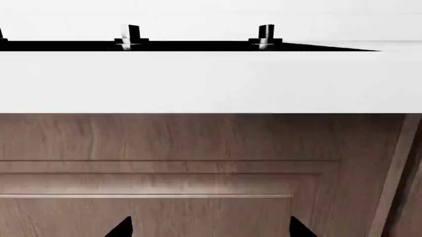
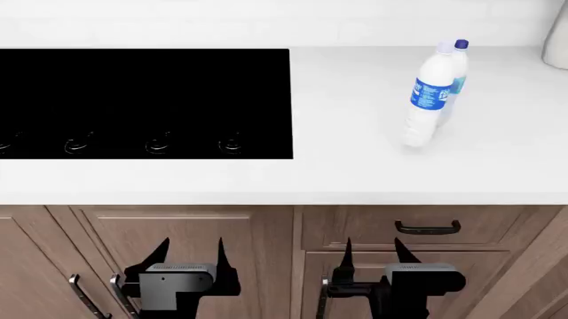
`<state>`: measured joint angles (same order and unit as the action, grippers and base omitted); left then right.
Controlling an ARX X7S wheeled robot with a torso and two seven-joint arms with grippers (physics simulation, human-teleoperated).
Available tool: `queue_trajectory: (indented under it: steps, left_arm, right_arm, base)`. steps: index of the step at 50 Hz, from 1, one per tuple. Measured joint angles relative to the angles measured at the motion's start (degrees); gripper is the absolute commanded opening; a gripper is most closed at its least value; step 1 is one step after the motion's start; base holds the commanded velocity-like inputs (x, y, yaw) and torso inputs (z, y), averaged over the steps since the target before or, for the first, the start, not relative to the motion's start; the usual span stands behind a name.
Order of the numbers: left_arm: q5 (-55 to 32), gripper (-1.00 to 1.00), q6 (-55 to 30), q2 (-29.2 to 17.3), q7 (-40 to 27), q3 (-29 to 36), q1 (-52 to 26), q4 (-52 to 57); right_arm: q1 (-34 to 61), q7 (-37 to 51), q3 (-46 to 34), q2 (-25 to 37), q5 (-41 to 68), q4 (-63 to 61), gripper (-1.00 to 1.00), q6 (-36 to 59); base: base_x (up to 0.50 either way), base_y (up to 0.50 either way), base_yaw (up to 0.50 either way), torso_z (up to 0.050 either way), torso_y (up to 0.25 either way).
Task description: Move the drinks to the dining counter.
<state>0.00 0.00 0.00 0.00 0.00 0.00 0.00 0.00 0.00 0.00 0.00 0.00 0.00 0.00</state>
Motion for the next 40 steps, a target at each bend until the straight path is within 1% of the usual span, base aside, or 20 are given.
queue_trajectory:
  steps: [3, 5, 11, 17, 24, 31, 40]
  left_arm:
    - [-0.5, 1.00, 0.6, -0.1, -0.7, 0.1, 0.0, 0.5]
    - [-1.4, 1.00, 1.9, -0.2, -1.9, 0.2, 0.0, 2.6]
    - [-6.0, 1.00, 3.8, -1.2, -5.5, 0.4, 0.5, 16.3]
    - [-11.6, 1.00, 4.6, -3.1, -7.7, -0.1, 0.6, 30.9]
    - [-15.1, 1.00, 5.3, -4.7, -9.6, -0.5, 0.2, 40.9]
    - [-17.0, 1.00, 5.8, -5.9, -11.0, -0.7, -0.1, 45.9]
    - [-18.2, 1.00, 6.6, -7.0, -11.6, 0.1, 0.3, 48.9]
  right_arm:
    - [-0.2, 0.4, -0.3, 0.2, 0.2, -0.4, 1.00, -0.3]
    - [-0.7, 0.8, -0.5, 0.3, 1.0, -2.0, 1.00, -1.5]
    - [-3.0, 2.5, -1.2, 1.1, 2.9, -11.8, 1.00, -6.7]
    - [-5.6, 4.1, -1.4, 1.9, 4.7, -23.6, 1.00, -12.4]
    - [-7.3, 5.8, -1.6, 3.0, 6.1, -31.9, 1.00, -16.8]
    - [-8.0, 7.1, -1.9, 3.9, 7.2, -35.9, 1.00, -18.9]
    - [-8.4, 8.4, -2.2, 5.0, 8.0, -38.1, 1.00, -20.2]
  base:
    - [0.00, 0.00, 0.00, 0.000, 0.000]
    - [0.00, 0.00, 0.00, 0.000, 0.000]
    - [0.00, 0.00, 0.00, 0.000, 0.000]
    - [0.00, 0.00, 0.00, 0.000, 0.000]
    - [0.00, 0.00, 0.00, 0.000, 0.000]
    - [0.00, -0.45, 0.00, 0.000, 0.000]
    - [0.00, -0.50, 0.00, 0.000, 0.000]
